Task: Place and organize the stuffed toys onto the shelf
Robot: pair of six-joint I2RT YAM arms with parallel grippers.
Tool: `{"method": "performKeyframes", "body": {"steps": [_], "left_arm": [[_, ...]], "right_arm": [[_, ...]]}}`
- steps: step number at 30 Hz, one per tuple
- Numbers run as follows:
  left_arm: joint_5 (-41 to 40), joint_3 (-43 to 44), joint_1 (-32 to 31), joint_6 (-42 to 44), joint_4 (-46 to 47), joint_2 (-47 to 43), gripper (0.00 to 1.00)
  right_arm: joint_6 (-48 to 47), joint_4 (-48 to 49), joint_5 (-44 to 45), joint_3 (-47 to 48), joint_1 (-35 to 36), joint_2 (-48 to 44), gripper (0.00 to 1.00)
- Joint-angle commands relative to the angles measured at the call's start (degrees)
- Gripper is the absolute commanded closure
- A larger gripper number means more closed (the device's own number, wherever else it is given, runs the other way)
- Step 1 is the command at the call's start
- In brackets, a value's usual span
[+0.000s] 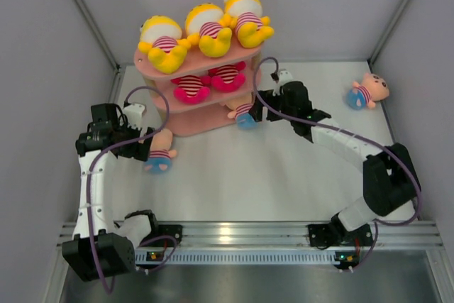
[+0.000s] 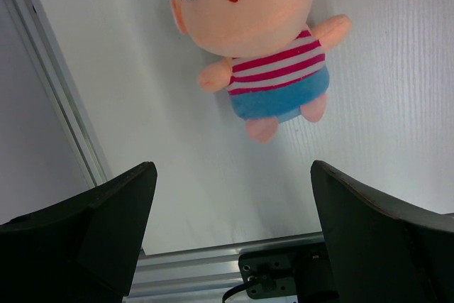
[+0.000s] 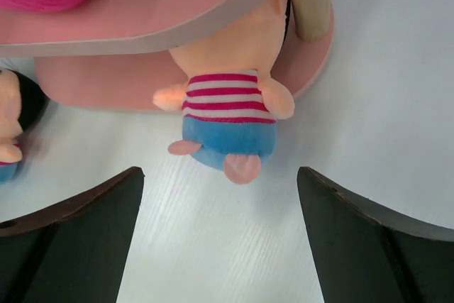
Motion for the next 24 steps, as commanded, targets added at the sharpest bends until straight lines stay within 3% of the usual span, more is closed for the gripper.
{"method": "performKeyframes", "body": {"steps": [1,6,11,18,24], "left_arm": [[-0.7,-0.6,-0.1,0.4,0.5,0.2,0.04],[-7.5,3.5,-0.1,0.9,0.6,3.3,0.08],[-4.8,5.9,-0.1,-0.3,0.4,3.2,0.07],[0.0,2.8,-0.1,-3.6,0.6,3.0,0.07],[-3.6,3.0,-0.1,-3.1,0.5,1.9,0.07]], "right_arm": [[3.5,2.6,1.2,-6.4,-0.4,-7.3,0.12],[13.3,11.2,-3.4,-14.3,-0.5,-9.0,0.15],[17.0,18.0,-1.7,-19.0,-0.5,-5.8,0.19],[19.1,21.7,-3.4,-16.9,-0.5,2.8,0.28],[16.1,21.0,-5.6,-8.7,-0.5,8.9,0.32]]}}
